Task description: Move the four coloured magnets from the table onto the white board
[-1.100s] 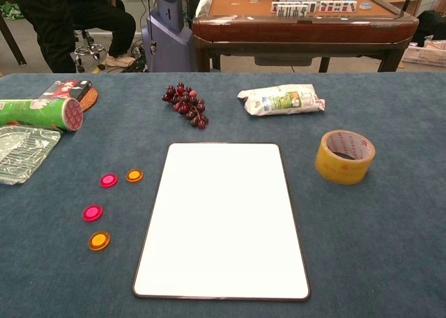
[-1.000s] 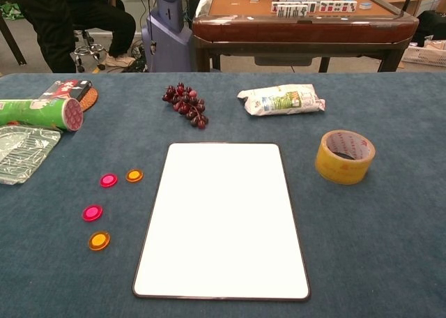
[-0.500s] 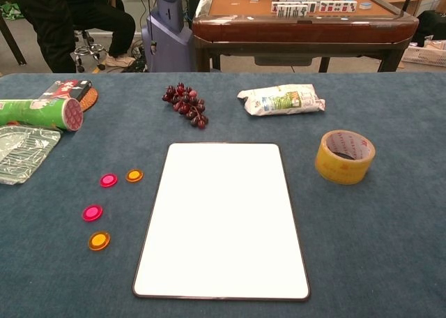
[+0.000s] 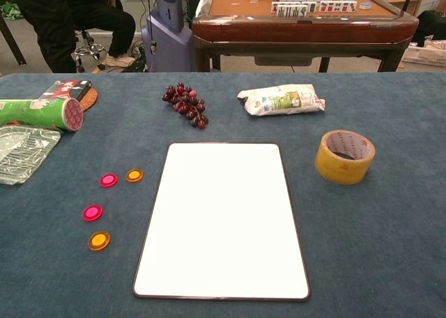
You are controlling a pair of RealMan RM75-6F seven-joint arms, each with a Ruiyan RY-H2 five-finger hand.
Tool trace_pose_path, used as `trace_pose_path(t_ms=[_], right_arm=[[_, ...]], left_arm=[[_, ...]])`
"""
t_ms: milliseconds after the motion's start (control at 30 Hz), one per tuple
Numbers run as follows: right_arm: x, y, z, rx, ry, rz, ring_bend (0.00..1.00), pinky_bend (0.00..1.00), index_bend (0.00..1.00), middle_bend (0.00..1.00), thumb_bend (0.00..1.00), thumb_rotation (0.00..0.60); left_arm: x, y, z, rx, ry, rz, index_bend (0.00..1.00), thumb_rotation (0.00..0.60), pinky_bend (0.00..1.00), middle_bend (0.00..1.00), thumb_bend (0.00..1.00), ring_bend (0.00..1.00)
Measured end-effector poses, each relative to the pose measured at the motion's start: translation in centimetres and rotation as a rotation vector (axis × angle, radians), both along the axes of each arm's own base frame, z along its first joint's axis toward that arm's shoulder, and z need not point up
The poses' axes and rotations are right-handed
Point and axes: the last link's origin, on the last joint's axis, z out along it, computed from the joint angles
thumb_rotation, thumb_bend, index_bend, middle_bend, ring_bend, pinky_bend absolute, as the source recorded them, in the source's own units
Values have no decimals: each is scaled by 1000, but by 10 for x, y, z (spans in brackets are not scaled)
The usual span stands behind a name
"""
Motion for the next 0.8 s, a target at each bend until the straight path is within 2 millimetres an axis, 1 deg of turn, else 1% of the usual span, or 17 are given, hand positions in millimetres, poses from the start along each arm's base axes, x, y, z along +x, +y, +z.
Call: trace_pose_path(t_ms=[133,267,633,800], right_arm=[[-1,-1,-1,5,-1,-4,315,443,388,334,161,600],[-2,0,0,7,-6,-7,314,443,388,334,162,600],[-3,3,13,-23,-43,-4,314,443,388,334,162,600],[-4,5,18,-34,-58,-4,314,443,388,334,162,600]], left_arm=[[16,9,-15,-65,-11,-76,373,600,1000,1000,218,1000],[26,13,-29,-127,6,-101,379,600,1000,1000,218,1000],[63,18,-73,-279,165,-183,380,600,1000,1000,218,1000],[70,20,-89,-297,173,-189,385,600,1000,1000,218,1000]])
